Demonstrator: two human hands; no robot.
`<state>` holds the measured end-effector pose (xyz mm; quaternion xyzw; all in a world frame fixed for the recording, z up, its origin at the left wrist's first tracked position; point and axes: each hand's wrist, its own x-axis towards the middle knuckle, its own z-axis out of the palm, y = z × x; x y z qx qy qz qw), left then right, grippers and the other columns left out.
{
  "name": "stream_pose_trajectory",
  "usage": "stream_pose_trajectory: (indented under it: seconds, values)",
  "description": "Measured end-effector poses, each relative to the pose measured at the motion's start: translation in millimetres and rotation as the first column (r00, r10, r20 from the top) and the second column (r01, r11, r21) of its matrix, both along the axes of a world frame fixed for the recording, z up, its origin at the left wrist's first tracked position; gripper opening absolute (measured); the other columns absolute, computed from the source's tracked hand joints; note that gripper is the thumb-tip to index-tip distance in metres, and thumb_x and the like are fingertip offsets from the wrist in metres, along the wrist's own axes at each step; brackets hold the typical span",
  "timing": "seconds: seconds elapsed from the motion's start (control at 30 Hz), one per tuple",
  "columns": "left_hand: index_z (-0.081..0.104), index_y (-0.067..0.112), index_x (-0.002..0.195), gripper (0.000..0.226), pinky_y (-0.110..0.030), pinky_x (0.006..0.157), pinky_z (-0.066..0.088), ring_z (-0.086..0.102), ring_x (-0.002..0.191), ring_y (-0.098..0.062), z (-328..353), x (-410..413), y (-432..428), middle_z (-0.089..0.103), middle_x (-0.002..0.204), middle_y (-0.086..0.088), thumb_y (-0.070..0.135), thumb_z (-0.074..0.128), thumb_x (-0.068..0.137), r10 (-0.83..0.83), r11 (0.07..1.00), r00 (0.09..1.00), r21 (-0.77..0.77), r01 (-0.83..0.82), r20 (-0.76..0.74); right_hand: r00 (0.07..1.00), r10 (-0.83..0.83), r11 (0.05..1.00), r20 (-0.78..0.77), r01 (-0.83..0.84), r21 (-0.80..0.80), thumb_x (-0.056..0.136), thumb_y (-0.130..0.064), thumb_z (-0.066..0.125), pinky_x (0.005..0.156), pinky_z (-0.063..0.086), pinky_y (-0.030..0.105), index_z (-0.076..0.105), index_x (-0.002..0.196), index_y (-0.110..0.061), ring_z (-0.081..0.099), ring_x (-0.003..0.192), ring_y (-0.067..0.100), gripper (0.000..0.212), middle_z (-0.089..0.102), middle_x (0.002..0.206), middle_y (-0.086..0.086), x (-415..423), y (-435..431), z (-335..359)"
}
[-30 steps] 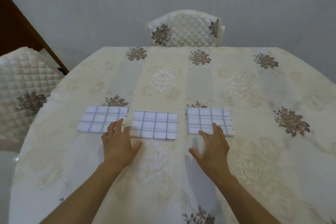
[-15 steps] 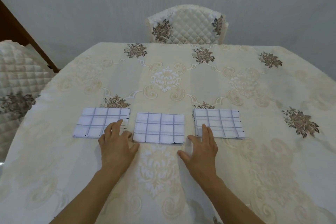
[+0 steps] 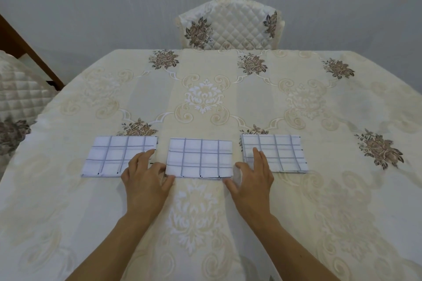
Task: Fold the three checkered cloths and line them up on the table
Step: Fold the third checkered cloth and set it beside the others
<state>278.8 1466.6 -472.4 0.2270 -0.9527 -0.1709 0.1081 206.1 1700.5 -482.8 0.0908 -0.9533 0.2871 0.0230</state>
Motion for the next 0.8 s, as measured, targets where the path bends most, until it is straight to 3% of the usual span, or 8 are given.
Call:
stream_pose_trajectory:
  seconds: [0.23,0.8]
  values:
    - [0.071,0.023,0.086,0.015,-0.047,0.099,0.026,0.033,0.133,-0.025,-1,-11,10,0.049,0.14,-0.001,0.031,0.078,0.074,-0.008,0.999,1.0,0.035,0.008,-0.006,0.998,-0.001,1.0,-0.064,0.0,-0.015,0.075,-0.034,0.078,0.109,0.019,0.044,0.064,0.103,-0.021,0.015,0.147,0.025,0.035,0.025,0.157,0.009,-12,0,-1]
    - [0.071,0.022,0.086,0.016,-0.049,0.101,0.027,0.034,0.133,-0.025,-4,-19,15,0.049,0.14,-0.002,0.033,0.078,0.076,0.011,1.0,1.0,-0.007,-0.011,-0.02,0.997,0.016,1.0,-0.074,-0.016,0.002,0.075,-0.033,0.079,0.11,0.018,0.044,0.067,0.098,-0.02,0.012,0.147,0.025,0.029,0.024,0.157,0.008,-23,5,0]
